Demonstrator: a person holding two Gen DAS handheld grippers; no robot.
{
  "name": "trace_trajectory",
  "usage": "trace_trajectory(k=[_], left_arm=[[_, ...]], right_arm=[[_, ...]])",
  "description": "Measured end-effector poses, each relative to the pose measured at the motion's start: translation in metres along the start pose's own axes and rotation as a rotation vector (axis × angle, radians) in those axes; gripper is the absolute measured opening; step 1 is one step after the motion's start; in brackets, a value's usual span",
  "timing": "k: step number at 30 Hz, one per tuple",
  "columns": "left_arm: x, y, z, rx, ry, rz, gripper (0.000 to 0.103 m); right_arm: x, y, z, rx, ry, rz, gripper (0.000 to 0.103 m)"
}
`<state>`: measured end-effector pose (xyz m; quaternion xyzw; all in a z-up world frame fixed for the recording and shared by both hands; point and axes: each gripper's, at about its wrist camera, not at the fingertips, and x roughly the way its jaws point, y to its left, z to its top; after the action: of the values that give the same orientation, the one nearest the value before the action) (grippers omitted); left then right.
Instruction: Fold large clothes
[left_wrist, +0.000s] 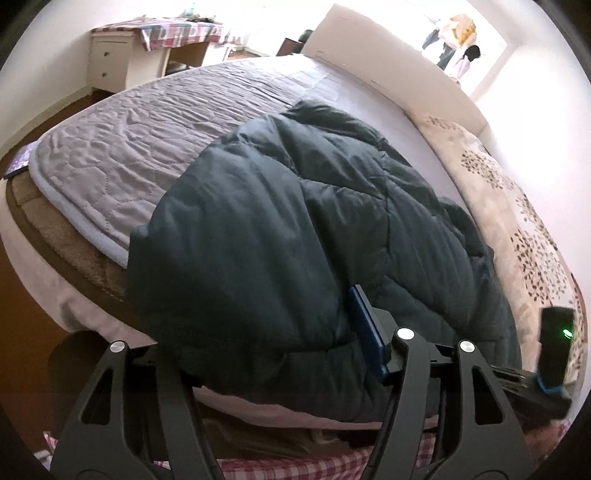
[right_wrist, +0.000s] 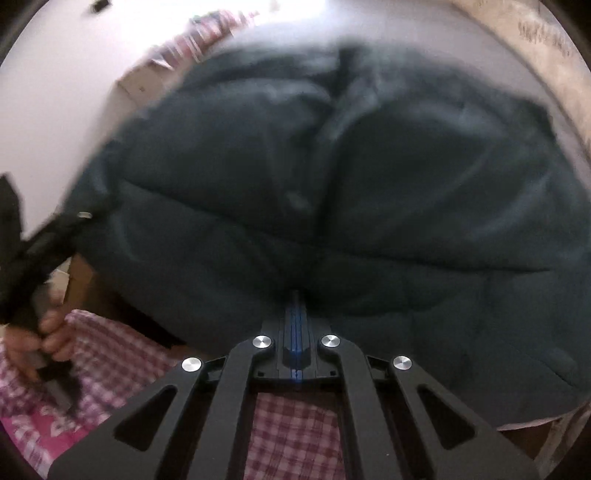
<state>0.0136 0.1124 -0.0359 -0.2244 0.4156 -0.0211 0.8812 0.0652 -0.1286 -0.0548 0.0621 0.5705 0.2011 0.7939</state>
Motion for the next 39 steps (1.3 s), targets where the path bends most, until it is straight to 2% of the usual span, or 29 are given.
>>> trace_trajectory(k=[7, 11, 14, 20, 24, 27, 31, 34, 36, 39], left_arm=[[0.003, 0.000, -0.002, -0.010, -0.016, -0.030, 0.065], [-0.004, -0.005, -0.004, 0.033, -0.064, -0.062, 0.031], [-0.011, -0.013, -0.005, 0.077, -0.095, -0.053, 0.025], [-0.022, -0.019, -0.003, 0.118, -0.127, -0.043, 0.023], [-0.022, -0.017, -0.001, 0.106, -0.117, -0.034, 0.023], [-0.020, -0.017, -0.001, 0.100, -0.111, -0.030, 0.024], [-0.018, -0.015, -0.002, 0.089, -0.100, -0.024, 0.025], [-0.016, -0.014, -0.003, 0.082, -0.092, -0.019, 0.026], [-0.016, -0.013, -0.003, 0.081, -0.089, -0.014, 0.027], [-0.015, -0.013, -0.004, 0.080, -0.085, -0.008, 0.032]], right_arm=[[0.014, -0.008, 0.006, 0.042, 0.040, 0.024, 0.000], [0.009, -0.010, 0.006, 0.073, 0.046, 0.052, 0.000], [0.009, -0.011, 0.004, 0.097, 0.041, 0.065, 0.000], [-0.002, -0.018, 0.000, 0.099, 0.019, 0.064, 0.000], [-0.017, -0.020, -0.002, 0.087, -0.002, 0.077, 0.000], [-0.041, -0.018, -0.002, 0.078, -0.069, 0.120, 0.003], [-0.063, -0.022, 0.013, 0.072, -0.161, 0.074, 0.003], [-0.062, -0.024, 0.034, 0.080, -0.191, 0.051, 0.003], [-0.054, -0.025, 0.046, 0.089, -0.185, 0.045, 0.004], [-0.031, -0.028, 0.064, 0.100, -0.125, 0.017, 0.003]])
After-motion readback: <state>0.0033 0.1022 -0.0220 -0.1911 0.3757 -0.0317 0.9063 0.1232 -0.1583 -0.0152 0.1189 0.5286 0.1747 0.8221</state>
